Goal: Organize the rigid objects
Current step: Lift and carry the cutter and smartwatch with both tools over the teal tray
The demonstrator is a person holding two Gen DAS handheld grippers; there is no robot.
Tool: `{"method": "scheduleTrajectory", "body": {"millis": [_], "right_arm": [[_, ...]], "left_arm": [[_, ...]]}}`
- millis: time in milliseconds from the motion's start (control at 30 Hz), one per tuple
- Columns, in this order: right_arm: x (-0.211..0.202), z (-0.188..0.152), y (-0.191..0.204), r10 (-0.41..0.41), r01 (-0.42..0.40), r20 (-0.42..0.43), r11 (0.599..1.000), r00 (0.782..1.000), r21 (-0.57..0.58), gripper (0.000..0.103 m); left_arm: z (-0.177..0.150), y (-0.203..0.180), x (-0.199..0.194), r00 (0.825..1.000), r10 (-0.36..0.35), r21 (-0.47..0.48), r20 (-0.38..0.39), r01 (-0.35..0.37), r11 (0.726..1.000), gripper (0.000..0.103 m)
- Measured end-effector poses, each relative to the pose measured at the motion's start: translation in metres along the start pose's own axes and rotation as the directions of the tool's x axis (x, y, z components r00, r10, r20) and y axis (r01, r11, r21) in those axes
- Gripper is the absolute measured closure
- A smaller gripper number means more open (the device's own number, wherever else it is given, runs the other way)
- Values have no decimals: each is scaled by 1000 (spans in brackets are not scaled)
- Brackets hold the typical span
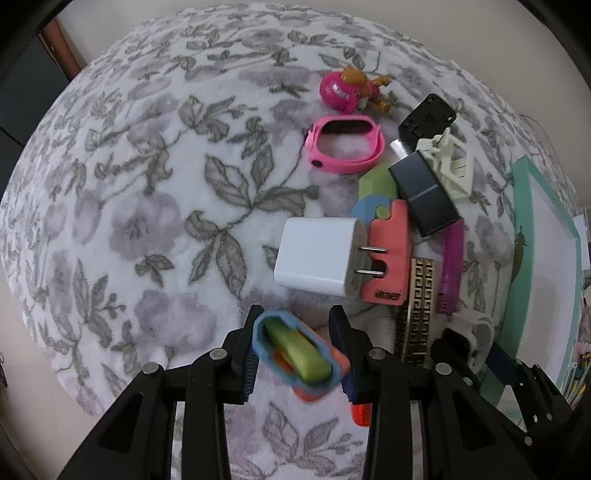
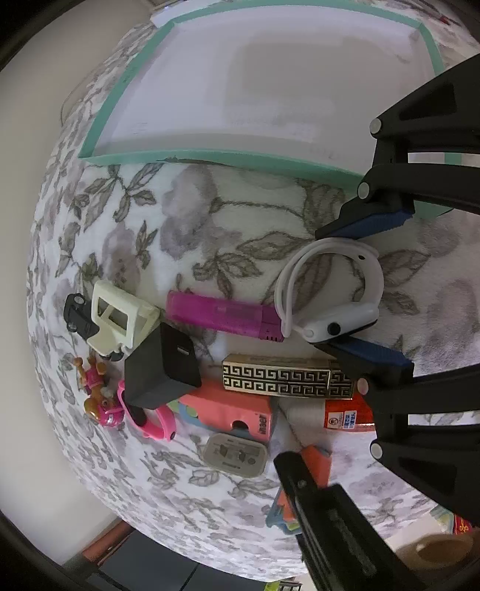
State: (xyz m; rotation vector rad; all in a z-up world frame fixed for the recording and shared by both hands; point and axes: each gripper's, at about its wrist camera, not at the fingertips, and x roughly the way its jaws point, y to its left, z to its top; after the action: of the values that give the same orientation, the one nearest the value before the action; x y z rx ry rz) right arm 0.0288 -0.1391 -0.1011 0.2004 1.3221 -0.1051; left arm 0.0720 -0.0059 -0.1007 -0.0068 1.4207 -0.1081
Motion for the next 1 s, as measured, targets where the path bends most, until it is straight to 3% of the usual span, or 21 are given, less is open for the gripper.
{"method": "scheduleTrajectory", "body": {"millis": [133, 367, 533, 767, 1000], "right_arm": [[0, 1, -3, 0, 0, -2, 1000, 1000, -1, 50], [-1, 3, -6, 4, -3, -4, 1000, 1000, 3, 50], [-9, 4, -13, 32, -32, 0, 999, 999, 38, 51], [-34, 8, -24, 60, -65, 58, 994, 996, 88, 51], [-70, 10, -48, 15, -43, 178, 987, 984, 157, 51]], "left_arm": [[4, 7, 14, 999, -34, -34, -22, 33, 999, 67], [7, -5, 22, 1000, 15, 14, -6, -15, 1000, 67], [6, 0, 20, 1000, -10, -16, -12, 9, 1000, 68], [11, 2, -10, 996, -12, -46, 92, 16, 999, 68], [10, -11, -60, 968, -94, 3, 234, 96, 995, 68]]}}
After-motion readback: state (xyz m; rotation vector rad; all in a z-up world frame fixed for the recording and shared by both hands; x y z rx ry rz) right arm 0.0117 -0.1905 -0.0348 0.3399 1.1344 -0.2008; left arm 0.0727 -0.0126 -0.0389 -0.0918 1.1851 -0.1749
